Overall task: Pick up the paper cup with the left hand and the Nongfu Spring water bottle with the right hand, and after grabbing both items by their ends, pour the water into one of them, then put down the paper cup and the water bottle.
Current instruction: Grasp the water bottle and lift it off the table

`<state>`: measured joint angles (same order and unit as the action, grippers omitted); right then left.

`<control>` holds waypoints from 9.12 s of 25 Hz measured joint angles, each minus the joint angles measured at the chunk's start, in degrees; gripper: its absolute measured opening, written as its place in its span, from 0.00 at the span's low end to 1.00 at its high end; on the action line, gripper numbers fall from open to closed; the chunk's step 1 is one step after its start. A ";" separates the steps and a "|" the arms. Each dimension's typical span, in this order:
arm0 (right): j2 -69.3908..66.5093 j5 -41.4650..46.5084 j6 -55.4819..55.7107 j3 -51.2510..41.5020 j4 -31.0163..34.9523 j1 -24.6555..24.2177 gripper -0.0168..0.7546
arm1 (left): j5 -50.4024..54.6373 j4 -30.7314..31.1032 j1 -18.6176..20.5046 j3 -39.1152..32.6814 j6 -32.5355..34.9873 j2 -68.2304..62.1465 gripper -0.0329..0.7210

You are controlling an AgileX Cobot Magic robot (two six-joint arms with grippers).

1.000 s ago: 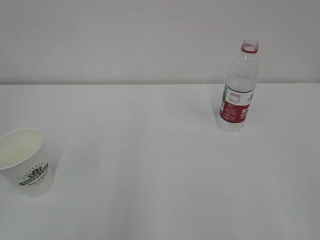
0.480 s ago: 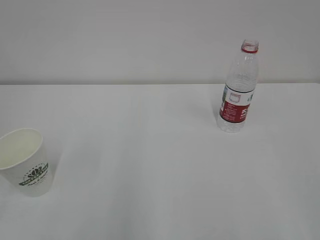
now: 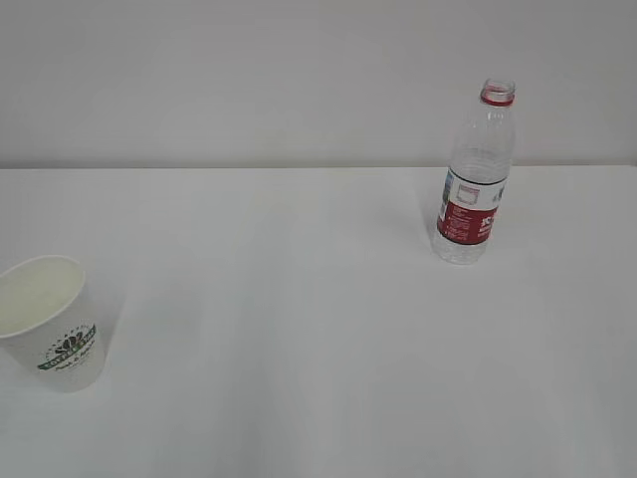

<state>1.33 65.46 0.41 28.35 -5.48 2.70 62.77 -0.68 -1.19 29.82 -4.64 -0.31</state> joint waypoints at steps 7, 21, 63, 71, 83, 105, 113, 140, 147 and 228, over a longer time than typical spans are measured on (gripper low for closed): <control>0.00 -0.50 0.00 0.64 0.00 0.00 0.74 | -0.09 0.00 0.00 0.00 0.00 -0.86 0.68; -7.14 -8.87 0.00 2.01 1.93 0.00 0.74 | -2.36 1.96 0.00 0.73 0.00 -6.93 0.65; -28.42 -36.08 1.57 2.10 4.06 0.00 0.74 | -43.08 2.75 0.00 0.97 0.00 -39.80 0.64; -34.08 -39.31 1.70 5.14 4.06 0.00 0.74 | -44.24 2.54 0.00 1.65 0.00 -40.77 0.64; -40.13 -42.34 1.74 9.20 4.06 0.00 0.74 | -46.77 2.54 0.00 1.65 0.00 -42.63 0.64; -55.55 -71.12 1.83 9.20 4.68 0.00 0.74 | -67.94 2.33 0.00 1.65 0.00 -52.61 0.64; -59.96 -76.32 1.87 8.60 0.61 2.67 0.74 | -79.90 2.33 0.00 -3.96 0.00 -55.49 0.64; -66.72 -102.31 9.02 -10.81 -6.63 5.81 0.74 | -93.44 7.73 0.00 -15.06 -6.20 -57.77 0.64; -71.41 -107.87 9.39 -12.98 -7.07 5.81 0.74 | -101.79 8.24 0.00 -22.85 -7.96 -57.77 0.64; -127.17 -131.10 6.34 14.69 -1.57 5.81 0.85 | -110.98 21.82 0.00 -30.08 -10.46 -65.73 0.63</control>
<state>-125.84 -65.64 6.76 43.04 -7.04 8.51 -48.21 21.14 -1.19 -0.26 -15.10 -66.04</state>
